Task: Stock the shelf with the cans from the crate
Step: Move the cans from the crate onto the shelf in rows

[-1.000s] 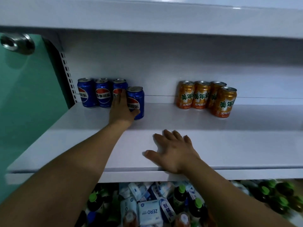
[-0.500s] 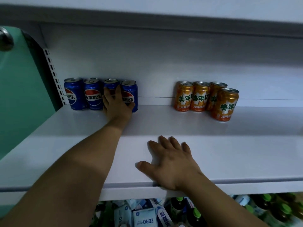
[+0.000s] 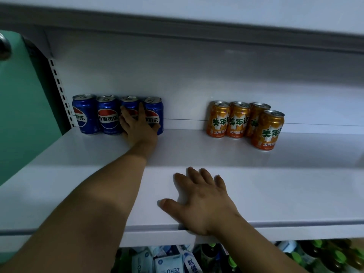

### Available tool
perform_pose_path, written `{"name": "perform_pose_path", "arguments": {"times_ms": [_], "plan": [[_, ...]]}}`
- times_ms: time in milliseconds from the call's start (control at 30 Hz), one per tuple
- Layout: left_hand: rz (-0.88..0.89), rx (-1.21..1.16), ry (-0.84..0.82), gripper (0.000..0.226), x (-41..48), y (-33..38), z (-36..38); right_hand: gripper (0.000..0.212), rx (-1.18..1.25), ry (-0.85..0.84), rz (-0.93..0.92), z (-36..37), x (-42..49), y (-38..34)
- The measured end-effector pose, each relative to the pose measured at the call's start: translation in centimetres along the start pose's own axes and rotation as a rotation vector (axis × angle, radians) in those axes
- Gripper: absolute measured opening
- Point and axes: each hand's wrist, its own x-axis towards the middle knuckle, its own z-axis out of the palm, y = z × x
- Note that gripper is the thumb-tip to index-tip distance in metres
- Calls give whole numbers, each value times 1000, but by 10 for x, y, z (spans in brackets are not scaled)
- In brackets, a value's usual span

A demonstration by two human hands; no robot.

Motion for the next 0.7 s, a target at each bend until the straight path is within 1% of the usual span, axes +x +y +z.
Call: {"name": "perform_pose_path", "arguments": {"times_ms": [100, 167, 233, 300, 367, 433, 500, 567, 700], "plan": [[16, -49, -50, 95, -6, -6, -16, 73, 3, 13, -8, -1, 0, 0], [47, -60, -122, 93, -17, -12, -30, 72, 12, 13, -11, -1, 0, -1], [62, -16, -263, 90, -37, -15, -46, 73, 11, 9, -8, -2, -1, -2], [65, 40, -411, 90, -58, -17, -60, 69, 5, 28, -6, -5, -6, -2], [92, 26, -505, 90, -80, -16, -76, 66, 17, 22, 23, -11, -19, 0], [136, -24, -581, 90, -101, -6, -93, 72, 15, -9, 88, -19, -38, 8], [235, -5, -646, 88, -127, 16, -109, 76, -2, 5, 182, -30, -66, 21], [368, 10, -689, 82, -161, 50, -120, 76, -20, 39, 282, -41, -103, 41], [630, -67, -829, 79, -238, 115, -123, 76, -62, 68, 509, -58, -188, 90]]}}
